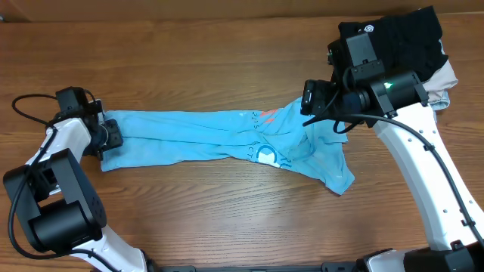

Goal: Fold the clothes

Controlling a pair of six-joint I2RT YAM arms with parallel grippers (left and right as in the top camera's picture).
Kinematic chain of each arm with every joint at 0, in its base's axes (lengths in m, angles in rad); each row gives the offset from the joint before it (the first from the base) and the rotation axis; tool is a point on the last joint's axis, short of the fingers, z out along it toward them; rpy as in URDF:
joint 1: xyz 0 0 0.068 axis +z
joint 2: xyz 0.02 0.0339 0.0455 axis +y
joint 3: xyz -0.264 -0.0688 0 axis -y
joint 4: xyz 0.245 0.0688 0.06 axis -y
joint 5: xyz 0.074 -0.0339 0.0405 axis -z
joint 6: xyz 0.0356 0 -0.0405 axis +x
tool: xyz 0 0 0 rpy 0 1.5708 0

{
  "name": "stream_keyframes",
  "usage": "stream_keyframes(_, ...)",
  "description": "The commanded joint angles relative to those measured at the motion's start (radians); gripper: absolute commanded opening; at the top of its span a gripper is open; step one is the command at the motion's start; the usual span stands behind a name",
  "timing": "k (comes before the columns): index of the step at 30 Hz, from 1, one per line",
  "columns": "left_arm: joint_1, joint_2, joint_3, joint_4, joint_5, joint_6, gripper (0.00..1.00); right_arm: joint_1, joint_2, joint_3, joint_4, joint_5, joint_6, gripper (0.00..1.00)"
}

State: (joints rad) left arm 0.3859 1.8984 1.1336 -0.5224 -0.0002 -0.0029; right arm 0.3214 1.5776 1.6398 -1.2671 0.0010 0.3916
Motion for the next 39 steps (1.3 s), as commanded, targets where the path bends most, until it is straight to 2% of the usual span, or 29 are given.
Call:
stream_keyframes(1, 0.02, 0.0, -0.022, 0.001, -0.089, -0.058, 0.27, 0.004, -0.003, -0.003, 0.011, 0.009, -0.002, 0.82)
stream_keyframes(2, 0.026, 0.0, -0.021, 0.0, -0.09, -0.058, 0.12, 0.004, -0.004, -0.003, 0.01, 0.009, -0.002, 0.82)
stream_keyframes(3, 0.033, 0.0, -0.018, -0.002, -0.09, -0.058, 0.04, 0.004, -0.004, -0.003, 0.01, 0.008, -0.002, 0.82)
stream_keyframes(7, 0.068, -0.002, 0.003, -0.034, -0.117, -0.082, 0.04, 0.004, -0.004, -0.003, 0.011, 0.008, -0.002, 0.81)
stream_keyframes(10, 0.1, -0.003, 0.053, -0.103, -0.119, -0.08, 0.04, 0.004, -0.003, -0.003, 0.015, 0.005, 0.002, 0.76)
stream_keyframes(16, 0.111, -0.003, 0.237, -0.31, -0.11, 0.024, 0.06, 0.004, 0.02, -0.003, 0.034, -0.007, 0.002, 0.72)
stream_keyframes(19, 0.084, -0.003, 0.349, -0.417, -0.058, 0.047, 0.11, 0.004, 0.045, -0.003, 0.039, -0.041, 0.002, 0.72)
stream_keyframes(21, 0.053, -0.003, 0.425, -0.497, 0.021, 0.135, 0.13, 0.004, 0.062, -0.003, 0.033, -0.055, 0.002, 0.72)
stream_keyframes(28, -0.111, -0.003, 0.506, -0.603, 0.13, 0.255, 0.09, 0.003, 0.072, -0.003, 0.029, -0.055, 0.001, 0.72)
stream_keyframes(35, -0.317, -0.002, 0.505, -0.632, 0.126, 0.238, 0.06, 0.003, 0.072, -0.003, 0.035, -0.043, 0.001, 0.73)
stream_keyframes(38, -0.362, -0.002, 0.505, -0.618, 0.038, 0.116, 0.06, 0.003, 0.072, -0.003, 0.037, -0.043, 0.001, 0.75)
stream_keyframes(39, -0.362, -0.002, 0.505, -0.609, 0.013, 0.077, 0.09, 0.003, 0.072, -0.003, 0.037, -0.043, 0.001, 0.77)
